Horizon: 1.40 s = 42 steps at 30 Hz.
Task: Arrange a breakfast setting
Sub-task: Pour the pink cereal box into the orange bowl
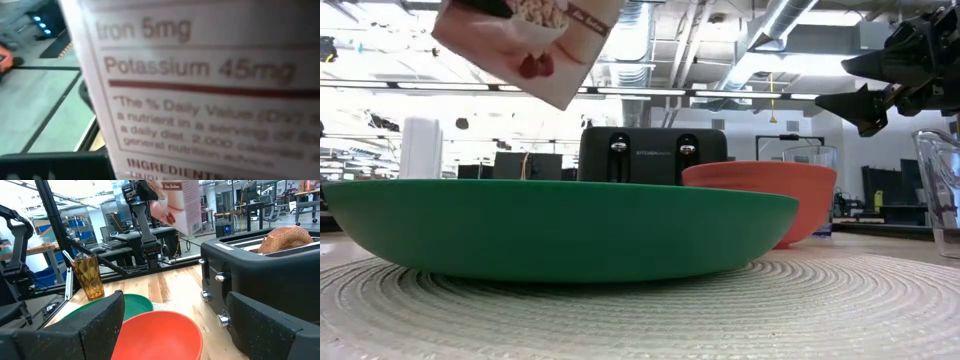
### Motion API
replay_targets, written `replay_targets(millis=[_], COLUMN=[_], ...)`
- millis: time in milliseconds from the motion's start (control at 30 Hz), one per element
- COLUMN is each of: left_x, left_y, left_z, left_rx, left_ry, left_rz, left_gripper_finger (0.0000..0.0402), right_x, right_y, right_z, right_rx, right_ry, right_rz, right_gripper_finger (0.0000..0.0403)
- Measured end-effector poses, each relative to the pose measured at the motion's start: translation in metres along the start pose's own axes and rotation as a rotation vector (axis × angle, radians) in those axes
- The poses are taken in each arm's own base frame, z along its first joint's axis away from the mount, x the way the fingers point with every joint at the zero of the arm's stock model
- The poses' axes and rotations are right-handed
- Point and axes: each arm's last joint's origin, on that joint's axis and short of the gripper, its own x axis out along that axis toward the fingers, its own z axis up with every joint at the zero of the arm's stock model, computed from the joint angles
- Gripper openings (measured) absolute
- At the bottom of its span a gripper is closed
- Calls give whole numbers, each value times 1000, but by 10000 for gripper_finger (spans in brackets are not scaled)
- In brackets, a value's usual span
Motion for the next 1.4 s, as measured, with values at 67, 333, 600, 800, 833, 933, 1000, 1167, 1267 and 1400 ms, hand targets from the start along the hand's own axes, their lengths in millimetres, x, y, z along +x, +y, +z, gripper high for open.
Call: replay_targets(millis=[67, 333, 600, 800, 833, 933, 1000, 1167, 1267, 1400], left_x=[4, 26, 46, 65, 68, 74, 80, 95, 106, 113], left_y=[-4, -23, -43, -52, -52, -55, -58, -71, -82, -91], left_z=[8, 40, 63, 63, 63, 61, 59, 56, 52, 48], left_rx=[48, 179, 304, 366, 375, 395, 405, 471, 524, 565], left_ry=[13, 92, 308, 452, 459, 493, 516, 563, 594, 628], left_rz=[-23, -117, -107, -48, -37, -35, -39, -38, -22, 8], left_gripper_finger=[126, 126, 126, 126, 126, 126, 126, 126, 126, 126], right_x=[0, 0, 0, 0, 0, 0, 0, 0, 0, 0], right_y=[0, 0, 0, 0, 0, 0, 0, 0, 0, 0], right_z=[0, 0, 0, 0, 0, 0, 0, 0, 0, 0], right_rx=[0, 0, 0, 0, 0, 0, 0, 0, 0, 0], right_ry=[0, 0, 0, 0, 0, 0, 0, 0, 0, 0], right_rz=[0, 0, 0, 0, 0, 0, 0, 0, 0, 0], right_gripper_finger=[371, 371, 371, 371, 371, 371, 371, 371, 371, 371])
